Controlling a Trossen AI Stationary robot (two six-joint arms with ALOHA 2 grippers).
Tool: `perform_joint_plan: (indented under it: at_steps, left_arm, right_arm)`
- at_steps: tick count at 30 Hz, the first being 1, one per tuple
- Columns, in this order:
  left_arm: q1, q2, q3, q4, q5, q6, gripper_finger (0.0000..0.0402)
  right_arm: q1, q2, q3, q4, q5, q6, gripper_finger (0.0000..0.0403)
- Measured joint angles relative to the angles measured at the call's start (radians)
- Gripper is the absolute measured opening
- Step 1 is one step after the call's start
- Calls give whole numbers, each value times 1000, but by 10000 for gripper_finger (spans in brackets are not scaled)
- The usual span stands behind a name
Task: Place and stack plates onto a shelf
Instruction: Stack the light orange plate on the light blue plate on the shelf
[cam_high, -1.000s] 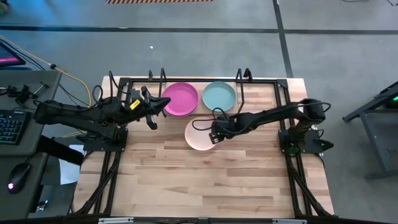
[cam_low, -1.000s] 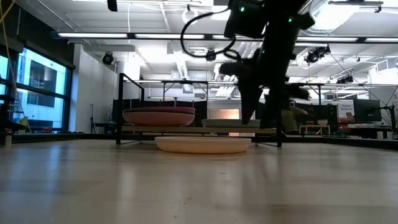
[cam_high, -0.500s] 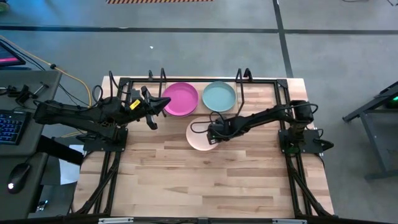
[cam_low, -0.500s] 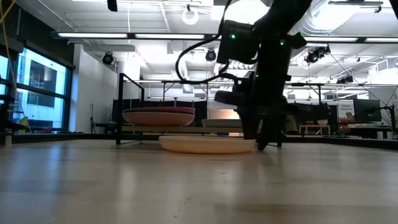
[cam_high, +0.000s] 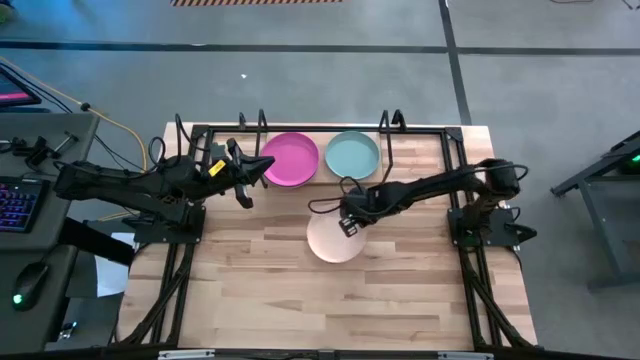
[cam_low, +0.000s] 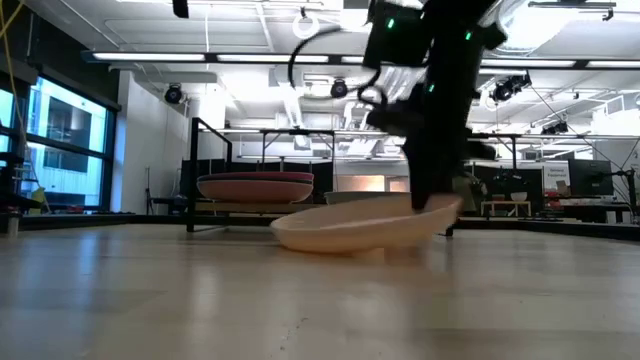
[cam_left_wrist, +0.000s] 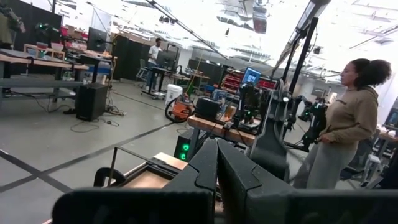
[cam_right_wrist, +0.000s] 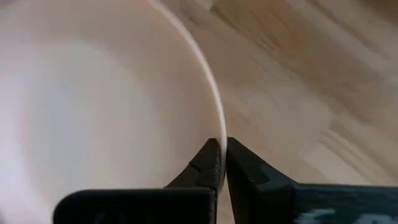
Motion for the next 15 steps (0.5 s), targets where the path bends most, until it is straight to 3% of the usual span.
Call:
perform_joint_plan:
  at_steps: [5,15]
  left_arm:
    - [0,0,0,0,0,7,0]
    - [0,0,0,0,0,7,0]
  right_arm:
    - [0,-140,0,-63,-22,-131,1]
    - [-43,-329,0,-115,-13,-206,0]
